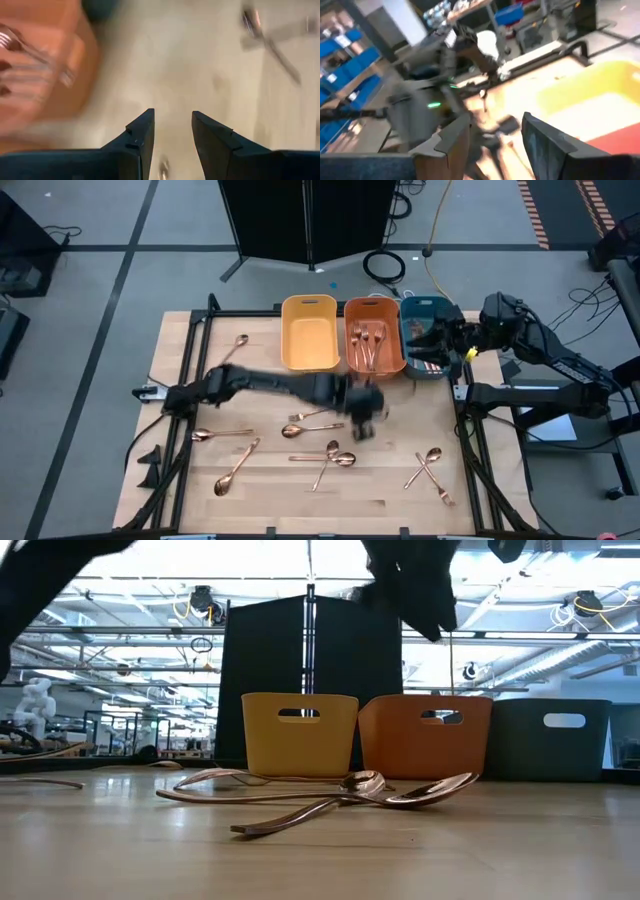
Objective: Sort silverware
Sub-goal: Put the copper fork into the orange bin
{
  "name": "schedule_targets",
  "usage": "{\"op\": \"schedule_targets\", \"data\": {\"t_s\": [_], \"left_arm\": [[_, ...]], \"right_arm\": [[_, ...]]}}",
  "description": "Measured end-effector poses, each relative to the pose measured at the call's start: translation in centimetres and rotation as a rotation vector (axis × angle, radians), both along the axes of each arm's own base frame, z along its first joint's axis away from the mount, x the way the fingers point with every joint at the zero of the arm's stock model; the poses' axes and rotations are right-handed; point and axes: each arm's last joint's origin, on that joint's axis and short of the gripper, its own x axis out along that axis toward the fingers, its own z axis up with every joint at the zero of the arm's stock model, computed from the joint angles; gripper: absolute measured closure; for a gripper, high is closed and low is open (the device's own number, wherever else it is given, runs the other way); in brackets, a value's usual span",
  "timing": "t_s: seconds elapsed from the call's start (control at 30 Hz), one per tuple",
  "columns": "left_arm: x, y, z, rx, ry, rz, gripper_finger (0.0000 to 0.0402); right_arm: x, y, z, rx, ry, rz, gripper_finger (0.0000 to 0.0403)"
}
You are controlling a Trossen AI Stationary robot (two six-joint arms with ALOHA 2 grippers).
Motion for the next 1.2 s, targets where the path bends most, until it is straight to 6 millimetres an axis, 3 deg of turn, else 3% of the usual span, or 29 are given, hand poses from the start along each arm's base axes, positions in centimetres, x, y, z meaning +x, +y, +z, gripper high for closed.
{"op": "schedule_targets", "data": {"t_s": [0.13, 0.27, 0.43, 0.63, 0.8, 0.87, 1.0, 1.1, 1.2], "left_arm": [[-1.9, -5.0, 0.2, 0.152, 0.053, -0.027, 0.0274], [-4.7, -7.1, 1.6, 0.238, 0.124, 0.000, 0.0274], [-7.5, -6.3, 2.3, 0.348, 0.301, 0.062, 0.0274], [-10.3, -5.1, 4.3, 0.393, 0.317, 0.074, 0.0274], [-15.3, -2.7, 4.7, 0.356, 0.275, 0.157, 0.0274], [-16.8, -1.3, 3.7, 0.302, 0.214, 0.191, 0.0274], [-18.0, 1.0, 0.8, 0.140, 0.054, 0.152, 0.0274], [-17.6, 2.3, -1.9, 0.078, -0.019, 0.081, 0.0274], [-17.2, 3.5, -5.0, 0.106, 0.018, 0.008, 0.0274]], "right_arm": [[-0.1, 0.6, -0.4, 0.005, 0.038, 0.055, 0.0234], [0.1, 1.1, -0.4, 0.002, 0.041, 0.090, 0.0234], [0.5, 1.6, -0.3, 0.017, 0.028, 0.123, 0.0234], [1.2, 2.2, -0.5, 0.027, 0.055, 0.101, 0.0234], [2.3, 2.9, -0.5, 0.039, 0.045, 0.117, 0.0234], [2.8, 3.1, -0.5, 0.032, 0.040, 0.120, 0.0234], [4.3, 3.3, -1.2, 0.027, 0.092, 0.084, 0.0234], [5.5, 3.3, -2.2, 0.035, 0.167, 0.037, 0.0234], [6.5, 3.1, -3.1, 0.069, 0.241, -0.039, 0.0234]]}}
